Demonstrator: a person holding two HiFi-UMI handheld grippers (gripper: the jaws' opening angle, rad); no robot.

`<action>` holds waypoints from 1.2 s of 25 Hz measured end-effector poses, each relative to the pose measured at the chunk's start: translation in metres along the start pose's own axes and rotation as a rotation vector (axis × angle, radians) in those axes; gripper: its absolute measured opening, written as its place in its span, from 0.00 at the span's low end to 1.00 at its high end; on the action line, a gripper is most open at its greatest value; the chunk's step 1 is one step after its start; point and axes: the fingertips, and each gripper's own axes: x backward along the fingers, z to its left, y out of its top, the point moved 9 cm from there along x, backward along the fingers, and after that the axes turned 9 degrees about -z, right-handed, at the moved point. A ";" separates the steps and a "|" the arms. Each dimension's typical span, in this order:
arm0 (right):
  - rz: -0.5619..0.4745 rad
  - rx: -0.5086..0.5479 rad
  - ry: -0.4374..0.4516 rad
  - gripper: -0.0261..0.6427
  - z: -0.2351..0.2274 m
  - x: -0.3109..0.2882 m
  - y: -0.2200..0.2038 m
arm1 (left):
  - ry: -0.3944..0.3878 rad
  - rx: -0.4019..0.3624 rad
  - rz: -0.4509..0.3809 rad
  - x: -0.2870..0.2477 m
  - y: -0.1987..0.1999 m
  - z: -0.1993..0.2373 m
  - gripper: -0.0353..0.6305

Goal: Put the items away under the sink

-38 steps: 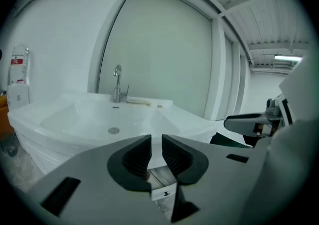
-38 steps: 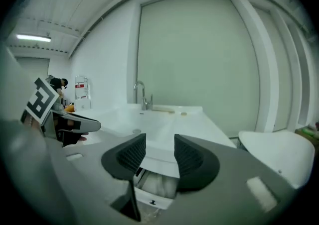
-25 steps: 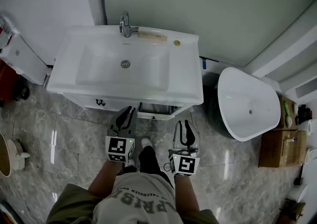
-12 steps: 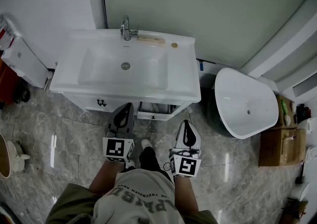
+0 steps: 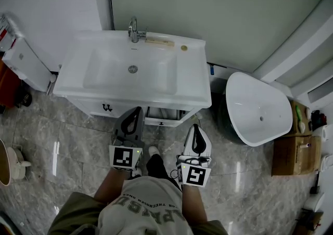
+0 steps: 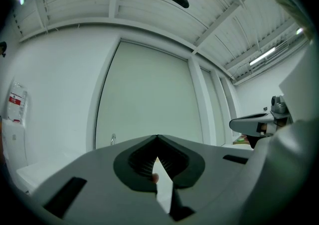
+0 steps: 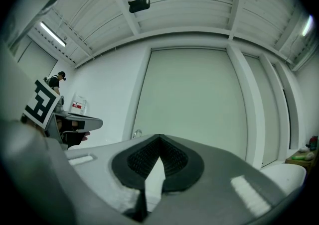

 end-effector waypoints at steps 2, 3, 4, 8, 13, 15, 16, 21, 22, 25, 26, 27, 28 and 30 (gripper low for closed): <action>-0.003 0.003 -0.005 0.04 -0.001 -0.001 0.002 | -0.007 -0.002 0.005 -0.001 0.002 0.000 0.07; -0.005 0.004 -0.008 0.04 -0.002 -0.001 0.003 | -0.012 -0.005 0.011 -0.002 0.003 0.000 0.07; -0.008 0.004 -0.010 0.04 -0.002 -0.002 0.004 | -0.017 -0.012 0.018 -0.002 0.003 0.000 0.07; -0.031 -0.018 0.023 0.04 -0.002 -0.007 0.007 | -0.014 -0.004 0.012 -0.003 0.002 0.003 0.07; 0.006 0.035 0.016 0.04 0.003 -0.013 0.004 | -0.013 0.009 -0.016 -0.007 0.004 0.002 0.07; 0.012 0.049 0.016 0.04 0.005 -0.015 0.005 | -0.024 -0.007 -0.023 -0.008 0.005 0.000 0.07; 0.014 0.055 0.016 0.04 0.006 -0.016 0.007 | -0.029 -0.011 -0.022 -0.008 0.005 0.000 0.07; 0.000 0.072 0.028 0.04 0.009 -0.021 0.010 | -0.026 -0.002 -0.015 -0.007 0.004 0.000 0.07; 0.007 0.074 0.030 0.04 0.009 -0.020 0.010 | -0.024 -0.001 -0.014 -0.007 0.003 0.001 0.07; -0.026 0.024 0.011 0.04 0.014 -0.026 0.017 | -0.019 -0.009 -0.013 -0.006 0.004 0.003 0.07; -0.042 0.006 0.004 0.04 0.016 -0.029 0.019 | -0.018 -0.014 -0.013 -0.006 0.004 0.004 0.07; -0.046 0.001 0.002 0.04 0.017 -0.030 0.020 | -0.017 -0.016 -0.013 -0.006 0.004 0.005 0.07; -0.045 0.002 0.003 0.04 0.017 -0.030 0.019 | -0.015 -0.017 -0.013 -0.006 0.004 0.005 0.07; -0.043 0.006 0.005 0.04 0.017 -0.030 0.019 | -0.015 -0.017 -0.015 -0.006 0.004 0.006 0.07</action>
